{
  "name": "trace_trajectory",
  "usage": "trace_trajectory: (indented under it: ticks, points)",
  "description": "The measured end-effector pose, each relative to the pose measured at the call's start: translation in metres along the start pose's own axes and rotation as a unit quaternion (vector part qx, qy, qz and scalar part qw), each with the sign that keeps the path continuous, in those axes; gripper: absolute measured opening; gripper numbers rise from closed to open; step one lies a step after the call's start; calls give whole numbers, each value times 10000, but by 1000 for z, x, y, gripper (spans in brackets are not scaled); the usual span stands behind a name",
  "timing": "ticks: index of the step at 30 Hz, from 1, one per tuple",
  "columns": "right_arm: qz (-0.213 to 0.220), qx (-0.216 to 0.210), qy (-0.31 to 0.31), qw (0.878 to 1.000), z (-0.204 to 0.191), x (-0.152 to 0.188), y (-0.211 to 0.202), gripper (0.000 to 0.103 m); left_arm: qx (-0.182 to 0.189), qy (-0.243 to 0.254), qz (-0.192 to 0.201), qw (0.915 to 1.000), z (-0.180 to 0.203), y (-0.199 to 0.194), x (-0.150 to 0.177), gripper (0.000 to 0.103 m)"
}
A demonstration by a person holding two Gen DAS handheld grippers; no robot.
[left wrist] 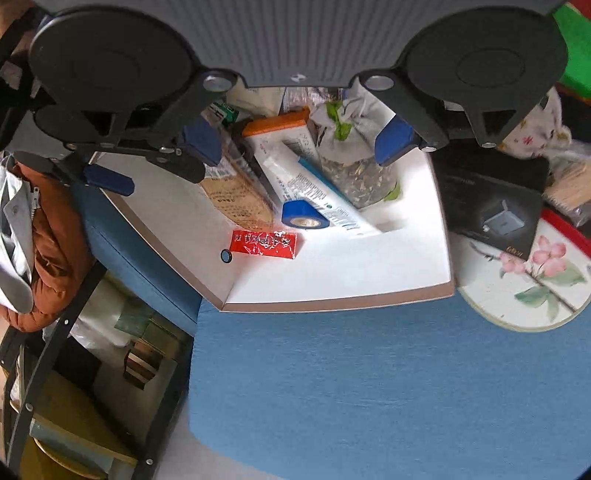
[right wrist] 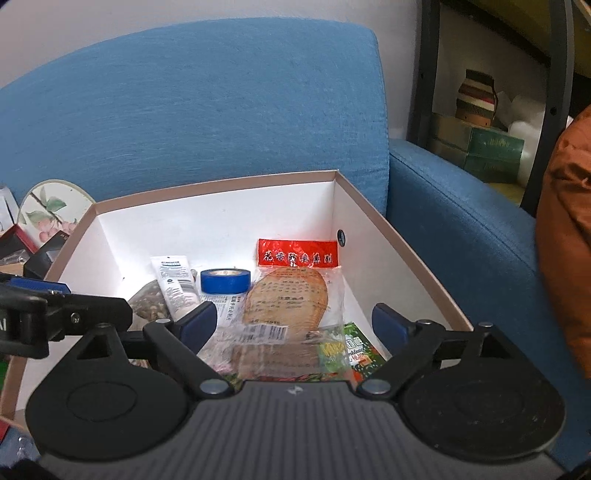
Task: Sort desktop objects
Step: 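Withdraw both tools from the box back toward the pile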
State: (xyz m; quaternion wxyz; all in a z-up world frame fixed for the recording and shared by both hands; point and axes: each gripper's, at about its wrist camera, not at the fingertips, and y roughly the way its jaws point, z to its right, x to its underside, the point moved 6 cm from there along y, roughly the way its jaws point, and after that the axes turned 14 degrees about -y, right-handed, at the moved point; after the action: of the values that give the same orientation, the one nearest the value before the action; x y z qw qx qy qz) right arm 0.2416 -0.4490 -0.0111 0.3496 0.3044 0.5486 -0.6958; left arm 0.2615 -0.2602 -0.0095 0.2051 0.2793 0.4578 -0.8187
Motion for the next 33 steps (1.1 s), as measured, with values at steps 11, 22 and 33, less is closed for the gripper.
trace_trajectory:
  ticks: [11, 22, 33]
  points:
    - [193, 90, -428, 9989, -28, -5, -60, 98, -86, 81, 115, 9999, -8, -54, 13, 95]
    - [314, -70, -764, 9966, -72, 3, -115, 98, -158, -4, 259, 9995, -34, -111, 49, 95]
    - [78, -585, -894, 9942, -139, 38, -136, 98, -370, -713, 469, 9957, -93, -150, 104, 95]
